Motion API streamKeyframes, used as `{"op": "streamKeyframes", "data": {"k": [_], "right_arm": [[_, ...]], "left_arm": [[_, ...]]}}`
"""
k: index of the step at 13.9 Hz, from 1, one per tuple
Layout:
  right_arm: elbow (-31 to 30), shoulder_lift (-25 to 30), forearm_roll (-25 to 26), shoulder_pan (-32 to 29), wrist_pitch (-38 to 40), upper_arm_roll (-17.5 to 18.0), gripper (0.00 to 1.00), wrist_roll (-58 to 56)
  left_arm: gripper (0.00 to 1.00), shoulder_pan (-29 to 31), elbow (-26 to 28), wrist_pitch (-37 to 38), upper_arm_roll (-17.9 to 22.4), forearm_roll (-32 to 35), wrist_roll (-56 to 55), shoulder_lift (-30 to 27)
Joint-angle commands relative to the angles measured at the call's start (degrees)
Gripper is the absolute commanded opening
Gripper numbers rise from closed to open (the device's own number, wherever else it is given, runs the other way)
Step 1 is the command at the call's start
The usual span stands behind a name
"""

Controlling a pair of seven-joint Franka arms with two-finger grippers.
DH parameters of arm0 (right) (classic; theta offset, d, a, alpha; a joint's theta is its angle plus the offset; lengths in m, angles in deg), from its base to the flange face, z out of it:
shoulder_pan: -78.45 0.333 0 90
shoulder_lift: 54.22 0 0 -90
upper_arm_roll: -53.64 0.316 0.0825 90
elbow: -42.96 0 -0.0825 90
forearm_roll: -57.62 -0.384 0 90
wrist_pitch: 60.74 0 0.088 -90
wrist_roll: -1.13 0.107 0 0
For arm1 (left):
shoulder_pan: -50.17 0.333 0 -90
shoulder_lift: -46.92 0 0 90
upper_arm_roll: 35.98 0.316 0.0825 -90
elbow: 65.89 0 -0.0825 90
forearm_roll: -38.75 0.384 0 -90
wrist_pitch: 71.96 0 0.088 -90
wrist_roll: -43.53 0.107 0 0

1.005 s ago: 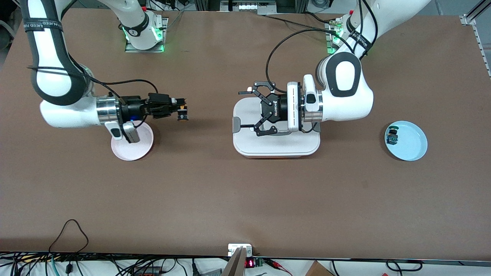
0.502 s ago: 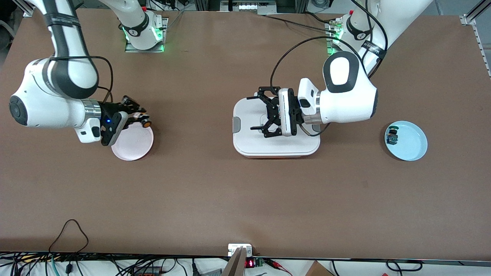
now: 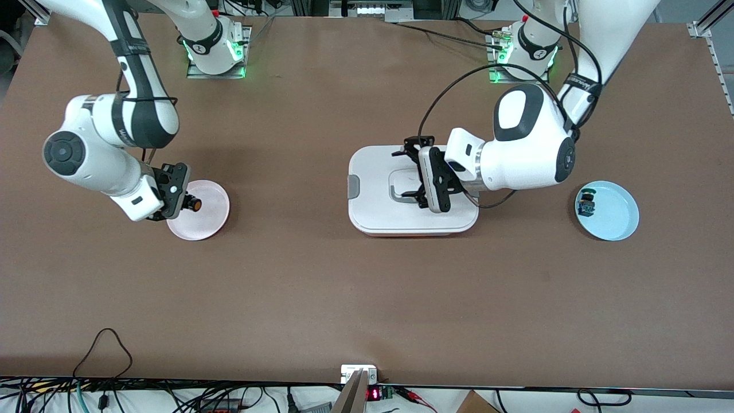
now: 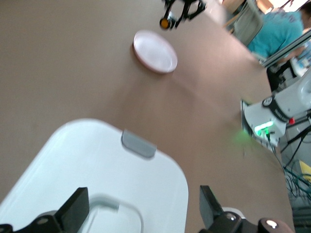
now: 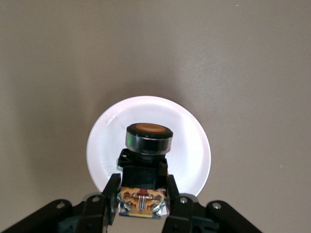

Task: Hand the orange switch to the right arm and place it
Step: 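Lower the switch onto the white plate with the right gripper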

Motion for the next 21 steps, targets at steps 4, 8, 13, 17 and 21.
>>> {"op": "streamKeyframes", "data": {"k": [4,8,13,17,21], "right_arm": [[-12.81,-1.45,1.23,-0.23,-20.87,0.03,0.00,-7.40],[-13.78,-4.97,1.23,-1.29,-26.07,-0.06,0.00,-9.77],[-13.69,-5.86,0.79,-1.55,-25.90,-0.06,1.00,-10.13],[-10.37,0.63,0.09,-1.64,-17.85,-0.32,1.00,-6.20],[-0.97,4.25,0.26,-1.55,-2.55,-0.50,1.00,1.45]], "left_arm": [[1.00,1.59,-7.21,21.98,-0.07,22.09,-27.49,-2.27],[1.00,3.00,-13.63,36.16,-0.07,32.91,-40.43,-2.27],[1.00,2.82,-21.28,47.43,0.54,45.66,-58.89,-2.27],[1.00,-1.63,-19.38,41.93,18.41,40.87,-61.02,-11.20],[1.00,-8.05,-9.46,33.15,32.93,35.49,-60.50,-21.93]]}}
